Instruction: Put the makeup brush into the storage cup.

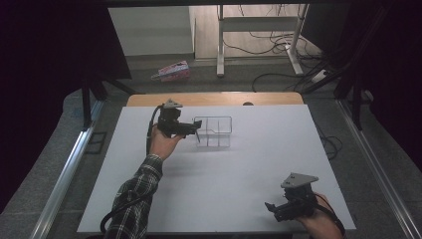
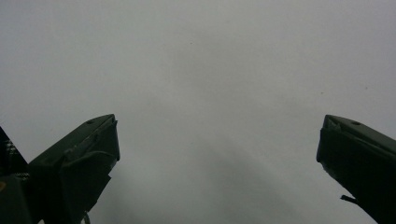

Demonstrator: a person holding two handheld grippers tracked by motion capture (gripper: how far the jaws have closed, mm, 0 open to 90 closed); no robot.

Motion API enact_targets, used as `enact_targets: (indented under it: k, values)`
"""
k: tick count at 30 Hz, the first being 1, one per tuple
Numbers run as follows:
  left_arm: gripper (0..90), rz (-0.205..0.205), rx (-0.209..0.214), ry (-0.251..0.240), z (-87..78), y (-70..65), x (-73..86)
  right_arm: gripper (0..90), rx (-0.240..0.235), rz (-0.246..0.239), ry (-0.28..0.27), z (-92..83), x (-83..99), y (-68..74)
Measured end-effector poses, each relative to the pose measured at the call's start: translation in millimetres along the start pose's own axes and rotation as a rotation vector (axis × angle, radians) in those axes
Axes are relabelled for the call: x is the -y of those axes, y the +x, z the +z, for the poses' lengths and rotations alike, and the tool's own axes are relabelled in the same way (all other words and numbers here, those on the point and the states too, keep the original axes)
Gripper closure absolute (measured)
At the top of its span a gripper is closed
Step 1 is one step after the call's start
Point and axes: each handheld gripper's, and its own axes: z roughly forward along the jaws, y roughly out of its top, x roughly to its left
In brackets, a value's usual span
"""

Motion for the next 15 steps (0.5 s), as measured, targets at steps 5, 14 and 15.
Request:
enact_targets:
  k: [5, 14, 15]
  values:
    - [2.8, 0.01, 0.02, 0.021, -0.5, 2.0, 1.5, 0.0, 0.001, -0.002, 0.002, 0.2, -0.1, 0.1]
    - [1.0, 0.084, 0.036, 0.052, 1.4, 1.1, 8.9, 0.0, 0.002, -0.005, 0.004, 0.4, -0.1, 0.3]
    - [1.0, 0.091, 0.037, 0.053, 1.4, 0.9, 9.5, 0.0, 0.002, -0.005, 0.005, 0.4, -0.1, 0.4]
